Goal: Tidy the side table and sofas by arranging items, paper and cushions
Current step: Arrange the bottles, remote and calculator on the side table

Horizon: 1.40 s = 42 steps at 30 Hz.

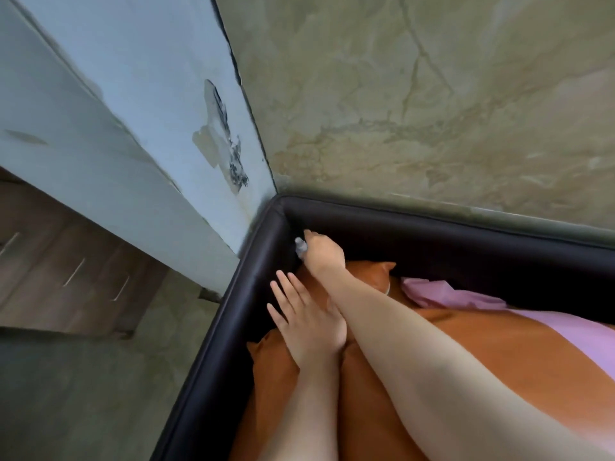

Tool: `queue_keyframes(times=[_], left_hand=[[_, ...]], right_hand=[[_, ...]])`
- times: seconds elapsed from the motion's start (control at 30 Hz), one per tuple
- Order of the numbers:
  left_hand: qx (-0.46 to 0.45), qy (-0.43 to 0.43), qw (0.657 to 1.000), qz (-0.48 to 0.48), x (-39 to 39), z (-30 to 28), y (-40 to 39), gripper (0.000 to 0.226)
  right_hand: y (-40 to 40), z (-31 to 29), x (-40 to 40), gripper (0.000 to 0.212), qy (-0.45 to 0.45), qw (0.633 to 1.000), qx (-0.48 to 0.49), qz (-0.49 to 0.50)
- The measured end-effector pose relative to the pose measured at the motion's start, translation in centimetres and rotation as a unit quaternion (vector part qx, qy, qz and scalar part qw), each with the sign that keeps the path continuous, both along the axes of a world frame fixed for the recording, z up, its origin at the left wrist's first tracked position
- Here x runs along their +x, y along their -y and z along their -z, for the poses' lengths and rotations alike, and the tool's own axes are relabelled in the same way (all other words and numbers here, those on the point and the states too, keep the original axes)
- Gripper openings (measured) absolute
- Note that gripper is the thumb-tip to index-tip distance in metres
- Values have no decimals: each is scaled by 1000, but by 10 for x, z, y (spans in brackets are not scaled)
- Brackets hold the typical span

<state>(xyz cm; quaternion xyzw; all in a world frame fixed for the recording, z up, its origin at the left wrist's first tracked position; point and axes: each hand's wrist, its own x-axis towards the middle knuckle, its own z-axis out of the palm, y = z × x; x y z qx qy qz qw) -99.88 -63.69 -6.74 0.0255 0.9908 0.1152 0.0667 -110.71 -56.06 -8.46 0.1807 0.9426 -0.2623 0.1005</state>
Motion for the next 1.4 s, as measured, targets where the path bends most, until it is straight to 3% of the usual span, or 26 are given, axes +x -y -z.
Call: queue_keyframes(times=[0.2,0.37,0.47,0.57,0.63,0.83,0.93,1.13,1.3,1.4], left_hand=[[-31,47,998,12,2,22,12,55],[-54,61,996,31,11,26,26,56],[-26,13,999,26,9,20,19,53],[-9,-22,1000,6,7,21,15,82],[14,4,1000,-10,10,6,10,83],[78,69,994,22,16,-52,16,68],[140,62,987,53,20,-84,16,72],[236,146,952,131,64,-166,-29,76],[324,150,923,144,139,-237,-91,20],[360,159,910,129,192,-273,-132,24]], right_hand=[[14,19,-20,24,15,999,38,12],[17,24,-29,29,16,998,57,-1],[15,18,-27,28,13,997,68,-22],[1,11,-7,22,19,997,66,-21],[-13,-3,6,23,16,998,60,-15],[-63,-81,46,25,-42,994,-96,43],[-91,-123,81,19,-69,985,-158,29],[-142,-219,165,27,-96,944,-312,54],[-180,-304,262,25,-146,916,-362,96],[-207,-344,331,27,-197,896,-373,140]])
